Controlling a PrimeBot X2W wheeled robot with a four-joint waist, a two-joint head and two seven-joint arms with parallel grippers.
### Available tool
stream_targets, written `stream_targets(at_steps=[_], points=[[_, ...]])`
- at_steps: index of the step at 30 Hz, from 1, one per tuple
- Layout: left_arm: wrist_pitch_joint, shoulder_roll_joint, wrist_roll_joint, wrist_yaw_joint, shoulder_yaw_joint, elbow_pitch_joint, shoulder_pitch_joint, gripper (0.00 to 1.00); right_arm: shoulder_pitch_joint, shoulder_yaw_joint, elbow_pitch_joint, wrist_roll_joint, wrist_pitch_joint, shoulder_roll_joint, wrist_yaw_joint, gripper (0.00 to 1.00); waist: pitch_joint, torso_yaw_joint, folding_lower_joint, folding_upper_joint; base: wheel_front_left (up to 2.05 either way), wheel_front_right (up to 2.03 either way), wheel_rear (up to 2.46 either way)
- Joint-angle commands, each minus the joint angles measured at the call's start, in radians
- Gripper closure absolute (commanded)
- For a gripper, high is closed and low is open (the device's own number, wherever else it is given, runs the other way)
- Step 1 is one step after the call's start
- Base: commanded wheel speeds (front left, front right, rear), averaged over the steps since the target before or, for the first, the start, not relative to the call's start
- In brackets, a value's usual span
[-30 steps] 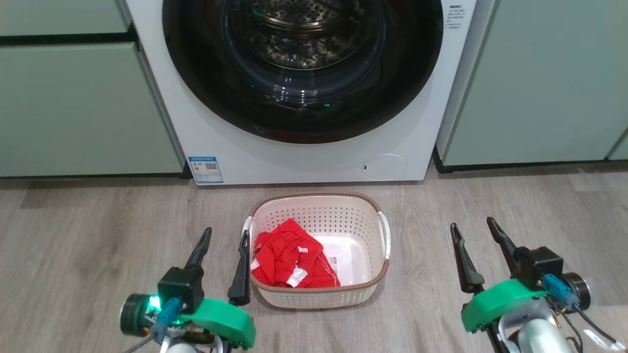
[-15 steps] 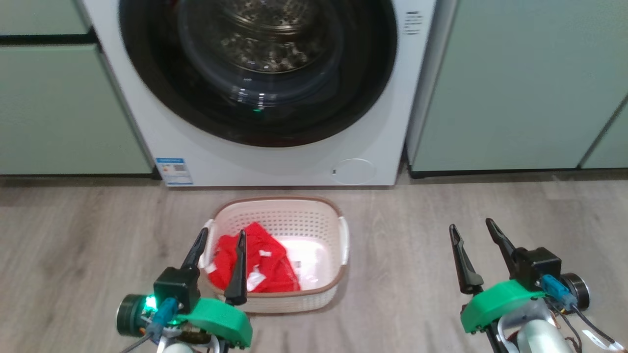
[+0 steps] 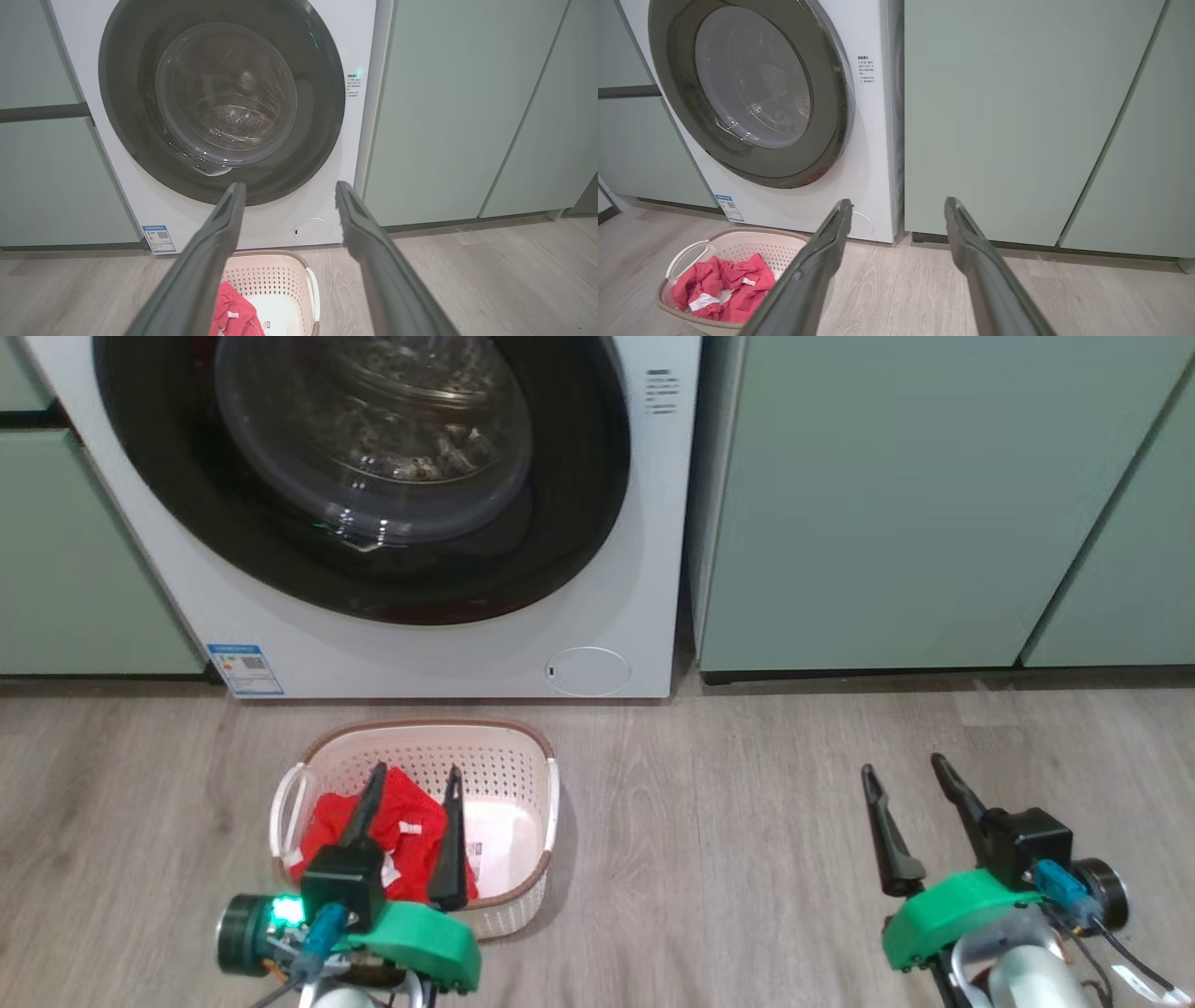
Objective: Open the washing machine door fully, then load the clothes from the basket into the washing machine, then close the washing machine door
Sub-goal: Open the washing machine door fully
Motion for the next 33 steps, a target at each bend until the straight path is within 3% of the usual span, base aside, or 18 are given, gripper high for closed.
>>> stream_targets(at_steps=[1,8,33], points=[[-0.011,0.001,0.004,0.010,0.027,-0.038,-0.033,0.00,-0.049,0.025,-0.024,-0.011,-0.012,-0.007,0.000,0.00,0.000,0.000,0.0000,0.0000,0.75,0.75,-1.50],[-0.011,0.001,0.006,0.013,0.020,-0.037,-0.031,0.00,-0.052,0.024,-0.021,-0.012,-0.012,-0.007,0.000,0.00,0.000,-0.001,0.0000,0.0000,0.50,0.50,-1.01],[-0.011,0.001,0.010,0.009,0.016,-0.026,-0.030,0.00,-0.050,0.024,-0.020,-0.012,-0.012,-0.007,0.000,0.00,-0.013,0.002,0.0000,0.0000,0.00,0.00,0.00]])
